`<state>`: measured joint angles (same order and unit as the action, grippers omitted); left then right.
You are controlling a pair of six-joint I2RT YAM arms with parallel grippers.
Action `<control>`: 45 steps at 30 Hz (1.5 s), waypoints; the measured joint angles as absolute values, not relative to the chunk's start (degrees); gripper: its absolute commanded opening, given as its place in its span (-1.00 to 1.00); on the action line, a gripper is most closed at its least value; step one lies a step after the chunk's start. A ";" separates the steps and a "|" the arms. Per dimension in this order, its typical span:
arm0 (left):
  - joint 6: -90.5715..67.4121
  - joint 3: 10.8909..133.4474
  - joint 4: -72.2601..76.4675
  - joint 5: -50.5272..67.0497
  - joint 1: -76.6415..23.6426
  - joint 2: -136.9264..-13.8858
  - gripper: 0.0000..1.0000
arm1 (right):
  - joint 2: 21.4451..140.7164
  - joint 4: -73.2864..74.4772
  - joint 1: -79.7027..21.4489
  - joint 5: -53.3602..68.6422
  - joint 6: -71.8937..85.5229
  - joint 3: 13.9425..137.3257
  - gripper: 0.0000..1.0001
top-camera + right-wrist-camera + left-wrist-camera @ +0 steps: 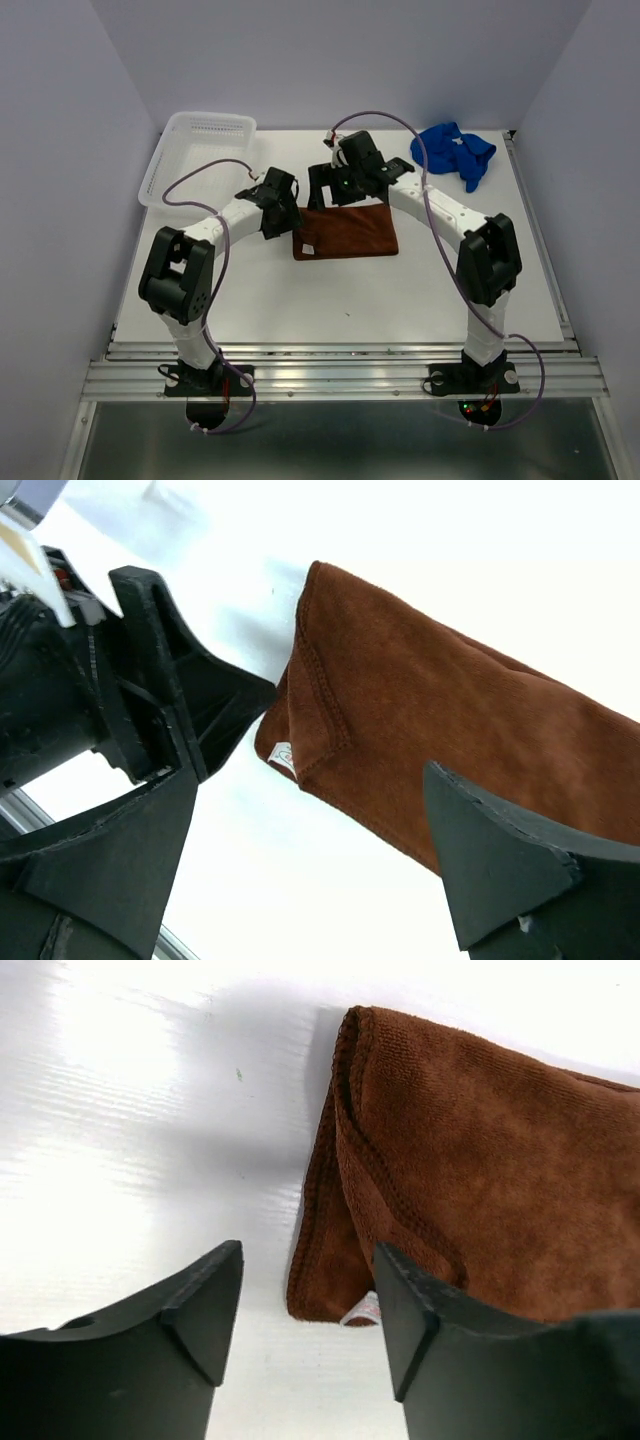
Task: Roll the towels
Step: Fold the towel
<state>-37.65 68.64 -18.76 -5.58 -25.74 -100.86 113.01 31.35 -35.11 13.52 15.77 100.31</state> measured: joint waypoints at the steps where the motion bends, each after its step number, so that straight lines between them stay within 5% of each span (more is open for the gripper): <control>1: -37.71 68.64 -19.05 -5.63 -25.74 -100.38 0.59 | 112.07 31.16 -34.83 12.91 15.86 99.77 1.00; 2: -37.71 68.64 -19.57 -5.72 -25.74 -99.35 0.94 | 110.24 30.68 -34.48 11.94 15.94 98.17 1.00; 3: -37.80 68.64 -19.94 -5.69 -25.76 -98.45 0.98 | 109.36 30.63 -34.15 11.46 16.12 97.21 1.00; 10: -37.12 72.71 -21.23 -4.01 -27.83 -96.42 0.98 | 106.48 29.63 -26.65 9.39 17.82 89.97 1.00; 21: -33.93 88.58 -20.08 3.11 -34.83 -110.26 0.98 | 102.59 29.63 -21.82 5.69 18.28 80.38 1.00; 45: -33.95 73.12 -23.35 -2.42 -33.06 -106.50 0.98 | 94.04 29.50 -19.77 1.48 18.09 74.83 1.00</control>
